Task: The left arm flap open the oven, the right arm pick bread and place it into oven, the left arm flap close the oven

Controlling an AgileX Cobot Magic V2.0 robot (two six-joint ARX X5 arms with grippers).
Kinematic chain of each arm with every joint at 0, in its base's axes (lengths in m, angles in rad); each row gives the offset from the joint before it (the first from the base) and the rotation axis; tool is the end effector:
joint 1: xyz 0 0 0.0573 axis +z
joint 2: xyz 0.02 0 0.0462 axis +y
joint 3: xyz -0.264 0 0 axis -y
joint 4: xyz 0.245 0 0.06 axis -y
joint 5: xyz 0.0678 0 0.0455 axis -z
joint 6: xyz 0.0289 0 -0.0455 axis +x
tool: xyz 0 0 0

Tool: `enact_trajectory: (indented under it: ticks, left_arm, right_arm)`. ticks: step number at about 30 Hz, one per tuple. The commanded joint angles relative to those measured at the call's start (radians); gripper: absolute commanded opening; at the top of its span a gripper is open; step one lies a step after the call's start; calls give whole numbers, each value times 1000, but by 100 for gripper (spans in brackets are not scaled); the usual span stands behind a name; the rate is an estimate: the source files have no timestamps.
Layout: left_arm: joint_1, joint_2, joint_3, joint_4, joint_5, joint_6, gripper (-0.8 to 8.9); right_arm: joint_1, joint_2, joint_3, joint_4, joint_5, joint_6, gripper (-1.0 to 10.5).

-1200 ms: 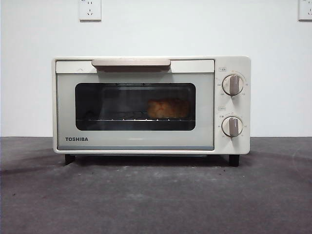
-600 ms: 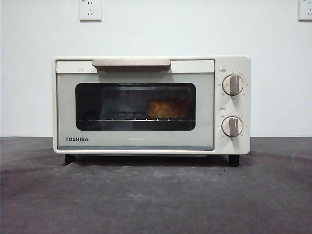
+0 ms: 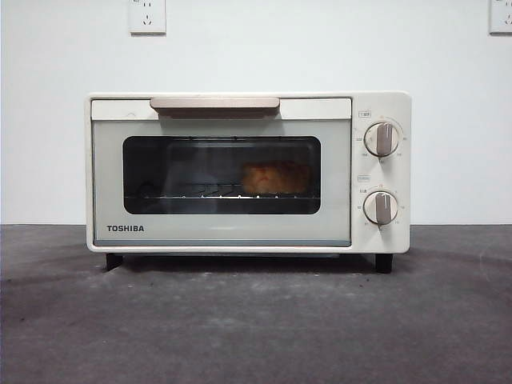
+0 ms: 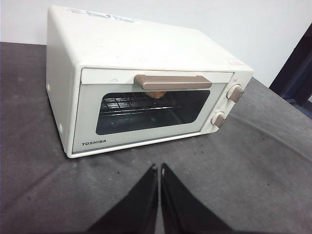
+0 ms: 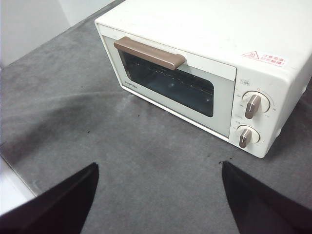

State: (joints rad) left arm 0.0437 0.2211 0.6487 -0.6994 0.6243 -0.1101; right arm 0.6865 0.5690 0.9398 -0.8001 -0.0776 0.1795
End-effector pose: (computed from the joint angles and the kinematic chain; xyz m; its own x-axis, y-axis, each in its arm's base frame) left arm 0.0491 -0.0148 0.2931 0.8064 -0.5498 -0.2178 0.4944 0.8289 -0.2618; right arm 0.0698 0.0601 0.3502 0.6520 0.6345 -0.4150 -0.6179 0.7619 0.1941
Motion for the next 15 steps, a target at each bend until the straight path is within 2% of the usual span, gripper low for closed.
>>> enact_trajectory:
  ticks: [1, 3, 4, 15]
  left_arm:
    - [0, 0, 14, 11, -3, 20, 20]
    - [0, 0, 14, 11, -3, 20, 20]
    - [0, 0, 14, 11, -3, 20, 20]
    - [0, 0, 14, 11, -3, 20, 20]
  right_arm:
    - [8, 3, 18, 3, -1, -13, 207]
    - [8, 3, 18, -2, 0, -24, -9]
    - [8, 3, 18, 0, 0, -31, 18]
    - [8, 3, 18, 53, 0, -31, 18]
